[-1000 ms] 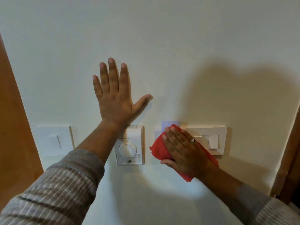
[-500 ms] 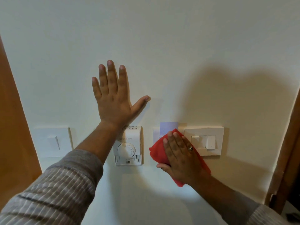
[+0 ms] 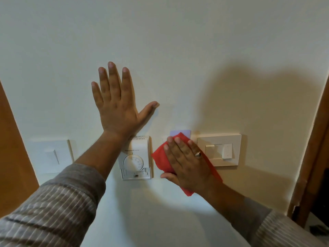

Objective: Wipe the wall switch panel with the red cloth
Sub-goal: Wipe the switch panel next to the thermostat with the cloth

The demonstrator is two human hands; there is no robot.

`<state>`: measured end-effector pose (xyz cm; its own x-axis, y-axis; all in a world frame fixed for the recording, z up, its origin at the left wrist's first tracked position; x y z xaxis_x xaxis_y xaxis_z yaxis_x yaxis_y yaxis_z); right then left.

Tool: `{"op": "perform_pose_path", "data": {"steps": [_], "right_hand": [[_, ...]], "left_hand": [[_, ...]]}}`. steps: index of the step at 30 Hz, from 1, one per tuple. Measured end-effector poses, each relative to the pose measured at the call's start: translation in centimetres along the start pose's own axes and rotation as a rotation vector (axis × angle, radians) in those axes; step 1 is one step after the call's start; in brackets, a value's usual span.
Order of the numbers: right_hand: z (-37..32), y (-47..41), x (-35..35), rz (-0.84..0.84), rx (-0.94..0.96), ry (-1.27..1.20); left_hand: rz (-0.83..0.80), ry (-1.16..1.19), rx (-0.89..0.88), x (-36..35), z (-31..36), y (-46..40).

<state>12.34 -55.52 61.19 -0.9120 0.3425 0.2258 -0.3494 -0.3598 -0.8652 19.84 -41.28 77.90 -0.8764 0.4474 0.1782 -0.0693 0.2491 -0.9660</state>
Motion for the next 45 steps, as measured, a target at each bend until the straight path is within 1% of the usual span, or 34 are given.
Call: {"op": "perform_pose_path", "data": {"steps": [3,4,5,7,9,11,12,14,16,17,20,22,24,25,27,29,30,31,33,35,36,37,39,40,41,42,45], "right_hand": [[-0.2,2.4,0.4,0.047,0.283,-0.030],[0.5,2.9,0.4,0.049,0.323,-0.052],[1.2,2.9,0.4,0.052,0.323,-0.074],[2.2,2.2,0.4,0.057,0.255,-0.095],[1.7,1.3,0.2,0.058,0.210,-0.074],[0.2,0.7,-0.1,0.040,0.217,-0.057],[-0.3,0.8,-0.1,0.024,0.248,-0.068],[-0.7,1.4,-0.1,-0.009,0.370,-0.114],[0.2,2.4,-0.3,-0.061,0.472,-0.117],[1.0,2.8,-0.5,-0.085,0.487,-0.094],[2.2,2.6,-0.3,-0.081,0.414,-0.059],[1.3,1.7,0.0,-0.053,0.327,-0.097],[-0.4,0.7,0.0,-0.036,0.291,-0.124],[-1.0,0.7,-0.1,-0.039,0.306,-0.131],[-1.3,1.6,-0.1,-0.053,0.427,-0.121],[-0.1,2.9,-0.3,-0.088,0.528,-0.069],[0.8,3.0,-0.3,-0.083,0.514,-0.041],[1.5,2.8,-0.2,-0.059,0.451,-0.033],[1.7,2.1,0.3,-0.011,0.232,-0.054],[0.5,1.6,-0.1,-0.012,0.053,-0.065],[-0.4,1.8,-0.3,-0.023,0.034,-0.082],[-1.3,2.1,-0.4,-0.025,0.091,-0.095],[-1.8,3.0,-0.2,-0.039,0.313,-0.100],[-1.2,3.2,-0.1,-0.051,0.383,-0.093],[-0.5,3.0,0.0,-0.045,0.396,-0.083],[0.4,2.7,0.2,-0.025,0.337,-0.078],[1.8,1.9,0.6,0.040,0.028,-0.107]], "left_hand": [[0.007,0.008,-0.004,0.2,0.0,0.1],[0.006,0.004,-0.006,0.2,0.0,0.1],[0.007,-0.003,-0.005,0.2,-0.1,0.1],[0.010,-0.011,-0.003,0.2,-0.1,0.1],[0.020,-0.014,-0.006,0.0,0.0,0.0],[0.030,-0.012,-0.005,0.0,0.0,0.0],[0.033,-0.009,-0.005,-0.1,0.0,0.1],[0.037,-0.004,-0.006,0.0,-0.1,0.1],[0.028,0.008,-0.012,0.1,-0.1,0.1],[0.021,0.016,-0.014,0.1,-0.1,0.1],[0.018,0.017,0.002,0.1,-0.1,0.2],[0.018,0.018,0.003,0.0,0.0,0.1],[0.022,0.010,0.001,0.0,-0.1,0.1],[0.021,0.009,-0.001,0.0,-0.1,0.1],[0.022,0.008,-0.003,0.1,-0.2,0.2],[0.018,0.012,-0.009,0.2,-0.2,0.3],[0.019,0.016,-0.010,0.2,-0.2,0.3],[0.023,0.017,-0.006,0.2,-0.3,0.3],[0.030,0.011,0.000,0.2,-0.3,0.3],[0.029,0.003,0.000,0.2,-0.2,0.3],[0.028,0.003,-0.002,0.2,-0.2,0.3],[0.028,0.004,-0.005,0.2,-0.2,0.3],[0.030,0.011,-0.010,0.3,-0.1,0.3],[0.031,0.014,-0.013,0.3,-0.1,0.3],[0.034,0.013,-0.014,0.3,-0.2,0.3],[0.033,0.010,-0.014,0.2,-0.2,0.3],[0.033,0.000,-0.011,0.1,-0.2,0.2]]}}
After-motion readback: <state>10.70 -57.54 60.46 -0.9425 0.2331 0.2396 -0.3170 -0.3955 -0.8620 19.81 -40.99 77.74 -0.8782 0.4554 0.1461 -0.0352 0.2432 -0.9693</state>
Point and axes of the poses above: each hand's wrist, its own y-axis away from the middle knuckle, its own x-axis out of the back of the hand, z = x × y, the point moved 9 cm from there along -y, towards the middle knuckle, and after that the axes turned 9 degrees about -x, right-handed, at the moved point
